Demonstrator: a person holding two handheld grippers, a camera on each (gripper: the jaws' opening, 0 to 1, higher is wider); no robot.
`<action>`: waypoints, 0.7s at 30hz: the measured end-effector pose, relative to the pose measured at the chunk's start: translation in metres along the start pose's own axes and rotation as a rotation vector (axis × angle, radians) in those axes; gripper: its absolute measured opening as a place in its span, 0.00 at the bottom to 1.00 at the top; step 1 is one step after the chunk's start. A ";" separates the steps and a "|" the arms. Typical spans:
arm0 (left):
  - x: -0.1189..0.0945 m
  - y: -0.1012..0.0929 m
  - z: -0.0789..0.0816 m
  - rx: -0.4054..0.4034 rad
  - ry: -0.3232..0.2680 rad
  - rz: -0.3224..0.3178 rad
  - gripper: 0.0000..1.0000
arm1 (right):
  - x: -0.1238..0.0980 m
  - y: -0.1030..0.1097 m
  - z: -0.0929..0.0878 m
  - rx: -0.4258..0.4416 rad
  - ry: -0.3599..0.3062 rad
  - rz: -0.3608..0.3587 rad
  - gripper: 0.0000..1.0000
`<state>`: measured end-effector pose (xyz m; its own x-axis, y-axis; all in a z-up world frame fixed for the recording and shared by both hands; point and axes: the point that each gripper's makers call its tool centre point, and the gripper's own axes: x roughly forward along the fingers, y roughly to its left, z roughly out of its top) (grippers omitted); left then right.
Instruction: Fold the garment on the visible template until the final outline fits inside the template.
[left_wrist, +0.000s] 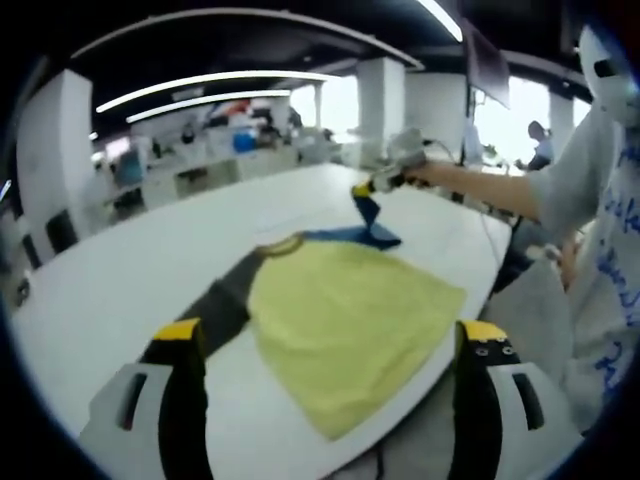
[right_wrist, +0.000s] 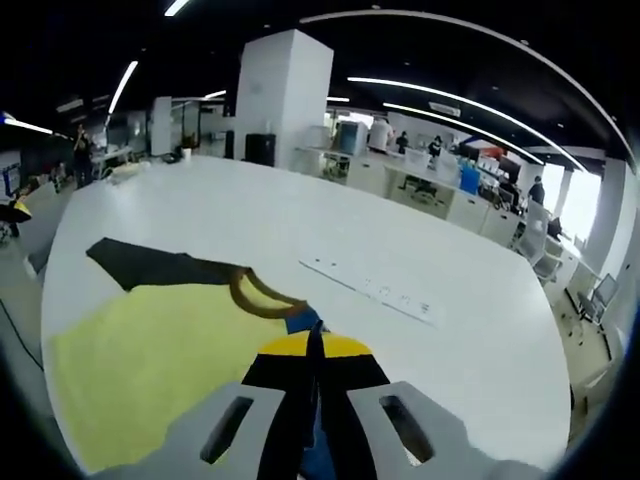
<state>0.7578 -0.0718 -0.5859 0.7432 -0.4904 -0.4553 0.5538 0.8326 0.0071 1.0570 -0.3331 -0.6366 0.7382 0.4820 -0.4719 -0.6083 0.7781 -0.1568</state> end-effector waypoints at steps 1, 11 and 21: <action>0.000 0.000 0.001 0.001 -0.003 -0.001 0.99 | 0.001 0.001 0.001 0.001 -0.003 0.003 0.01; -0.002 -0.001 0.005 0.012 -0.006 0.001 0.99 | 0.009 0.018 0.014 -0.012 -0.019 0.036 0.01; -0.004 -0.001 0.004 0.005 -0.005 0.004 0.99 | 0.021 0.039 0.026 -0.030 -0.031 0.073 0.01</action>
<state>0.7560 -0.0717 -0.5810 0.7471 -0.4886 -0.4507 0.5530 0.8331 0.0136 1.0567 -0.2824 -0.6300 0.6996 0.5498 -0.4563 -0.6691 0.7281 -0.1486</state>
